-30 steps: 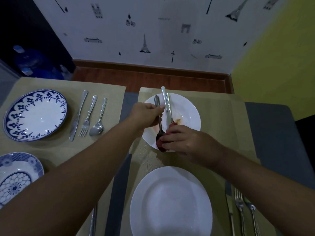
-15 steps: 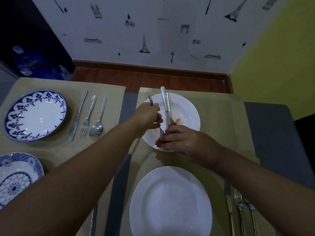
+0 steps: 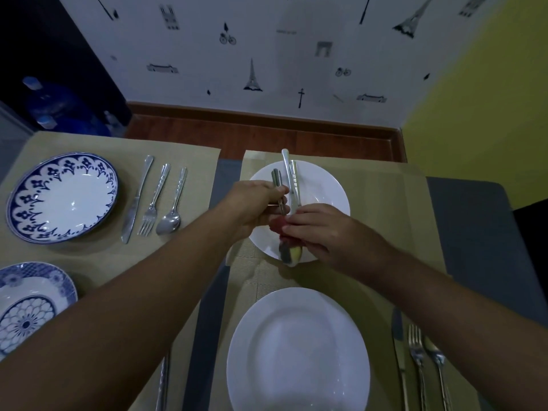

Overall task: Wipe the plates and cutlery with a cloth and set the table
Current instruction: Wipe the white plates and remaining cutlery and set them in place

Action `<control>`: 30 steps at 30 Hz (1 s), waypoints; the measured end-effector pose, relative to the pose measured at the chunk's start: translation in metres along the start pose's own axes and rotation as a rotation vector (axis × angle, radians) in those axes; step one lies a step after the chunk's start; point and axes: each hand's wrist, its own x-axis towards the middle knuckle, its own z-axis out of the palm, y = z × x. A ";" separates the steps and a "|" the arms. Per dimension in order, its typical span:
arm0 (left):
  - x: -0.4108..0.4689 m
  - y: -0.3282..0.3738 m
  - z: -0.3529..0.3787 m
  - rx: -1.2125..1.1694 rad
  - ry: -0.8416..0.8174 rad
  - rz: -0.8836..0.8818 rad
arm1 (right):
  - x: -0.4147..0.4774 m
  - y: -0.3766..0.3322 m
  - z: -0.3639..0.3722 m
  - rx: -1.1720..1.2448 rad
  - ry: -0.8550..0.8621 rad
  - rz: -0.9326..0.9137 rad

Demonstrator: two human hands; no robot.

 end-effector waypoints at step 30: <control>-0.007 0.027 -0.012 0.082 0.002 0.076 | -0.007 0.003 -0.008 -0.008 -0.022 0.002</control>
